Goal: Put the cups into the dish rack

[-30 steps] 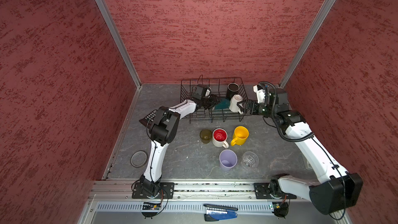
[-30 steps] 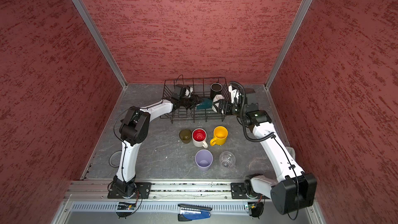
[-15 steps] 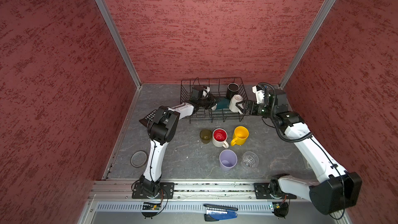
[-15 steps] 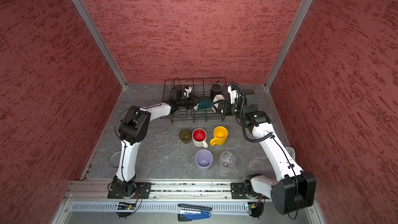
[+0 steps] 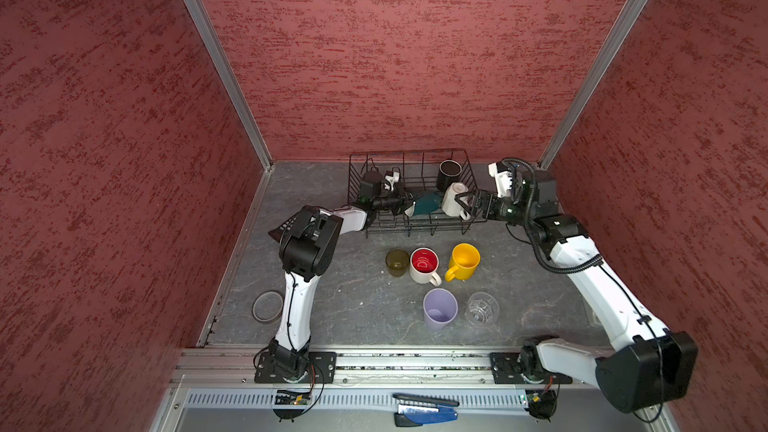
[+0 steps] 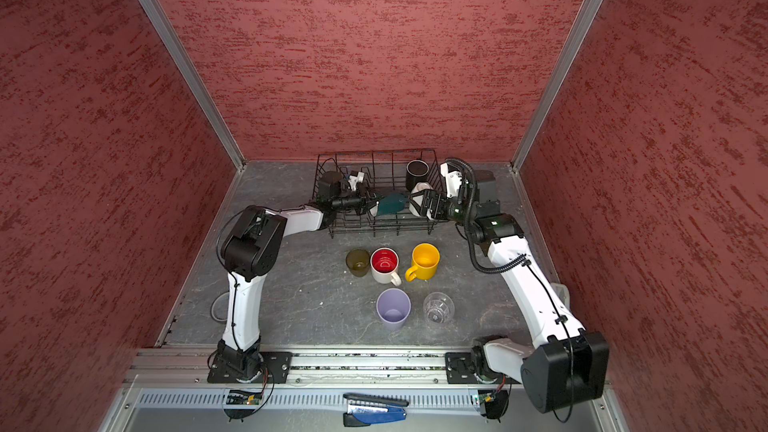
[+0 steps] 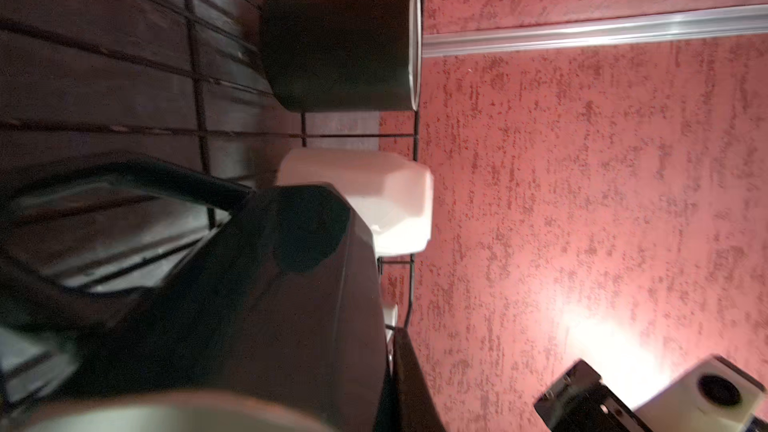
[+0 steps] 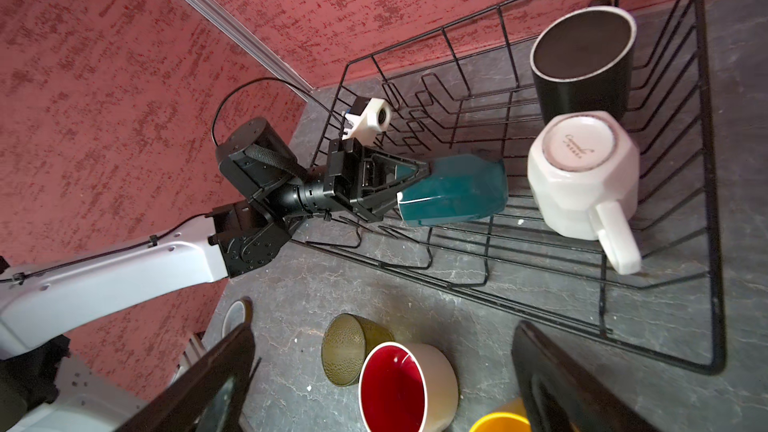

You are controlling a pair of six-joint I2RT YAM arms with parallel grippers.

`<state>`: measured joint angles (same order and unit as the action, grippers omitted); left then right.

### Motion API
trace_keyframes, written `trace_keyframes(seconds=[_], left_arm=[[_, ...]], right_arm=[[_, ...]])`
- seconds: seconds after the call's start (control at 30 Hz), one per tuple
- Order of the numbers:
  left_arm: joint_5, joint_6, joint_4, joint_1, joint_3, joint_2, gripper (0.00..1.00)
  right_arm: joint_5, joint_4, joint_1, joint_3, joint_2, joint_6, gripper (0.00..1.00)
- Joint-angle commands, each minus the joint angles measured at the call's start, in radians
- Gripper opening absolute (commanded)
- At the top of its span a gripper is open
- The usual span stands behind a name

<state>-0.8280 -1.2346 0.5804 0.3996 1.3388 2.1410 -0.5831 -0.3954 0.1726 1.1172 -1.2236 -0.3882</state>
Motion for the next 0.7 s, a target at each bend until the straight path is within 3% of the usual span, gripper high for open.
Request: trace_keyframes(seconds=[0.0,0.17,0.27,0.37,0.67], left_arm=[[-0.142,-0.077,0.301,-0.032,-0.010,-0.138,0.00],[-0.257,-0.103,0.465,-0.054,-0.075,-0.216,0.00],[-0.292,-0.058,0.502,-0.063,-0.128,-0.265,0.00],[-0.319,0.018,0.519,-0.061,-0.173,-0.302,0.00],[-0.352,0.080,0.644,-0.061,-0.264,-0.350,0.00]], right_arm=[[-0.120,0.085,-0.024,0.025,-0.017,-0.042,0.98],[-0.228,0.152,-0.034,0.036,-0.050,-0.079,0.98],[-0.291,0.183,-0.035,0.041,-0.074,-0.108,0.98],[-0.340,0.226,-0.035,0.042,-0.084,-0.135,0.98],[-0.426,0.284,-0.012,0.067,-0.123,-0.187,0.99]])
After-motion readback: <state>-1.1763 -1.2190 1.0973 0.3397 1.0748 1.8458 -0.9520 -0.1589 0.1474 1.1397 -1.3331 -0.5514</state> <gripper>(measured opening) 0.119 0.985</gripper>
